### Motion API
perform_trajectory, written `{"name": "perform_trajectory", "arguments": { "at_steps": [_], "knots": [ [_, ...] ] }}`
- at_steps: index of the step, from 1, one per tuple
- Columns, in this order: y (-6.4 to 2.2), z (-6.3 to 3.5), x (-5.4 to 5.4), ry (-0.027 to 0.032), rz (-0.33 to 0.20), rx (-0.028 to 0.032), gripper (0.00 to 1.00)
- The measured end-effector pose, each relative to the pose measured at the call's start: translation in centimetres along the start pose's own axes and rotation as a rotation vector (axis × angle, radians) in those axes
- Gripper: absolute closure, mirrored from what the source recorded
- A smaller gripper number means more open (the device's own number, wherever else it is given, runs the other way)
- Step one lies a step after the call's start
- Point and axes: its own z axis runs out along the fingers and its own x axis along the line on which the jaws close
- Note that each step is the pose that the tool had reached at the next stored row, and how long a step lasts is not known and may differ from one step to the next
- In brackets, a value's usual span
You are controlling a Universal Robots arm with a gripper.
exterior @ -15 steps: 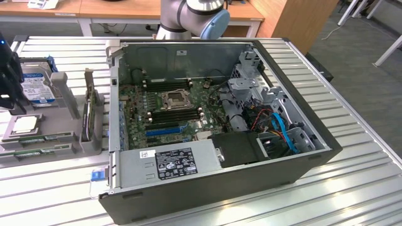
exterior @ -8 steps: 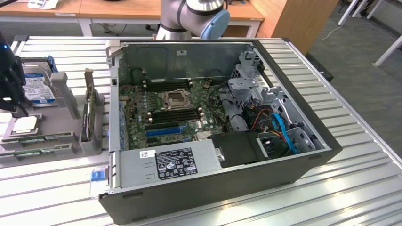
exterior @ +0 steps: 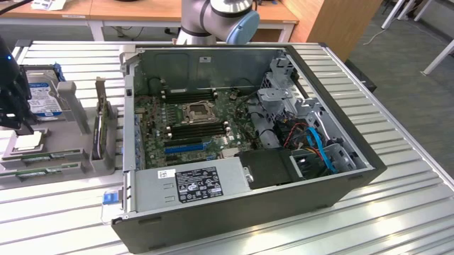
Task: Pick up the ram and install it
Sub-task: 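Pick up the ram and move it above insertion slot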
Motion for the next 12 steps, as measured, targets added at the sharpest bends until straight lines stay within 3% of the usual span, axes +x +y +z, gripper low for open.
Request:
{"name": "perform_trajectory", "arguments": {
  "at_steps": [12],
  "knots": [
    [-0.03,1.10,0.03,0.0002,0.000,-0.0003,0.70]
  ]
}}
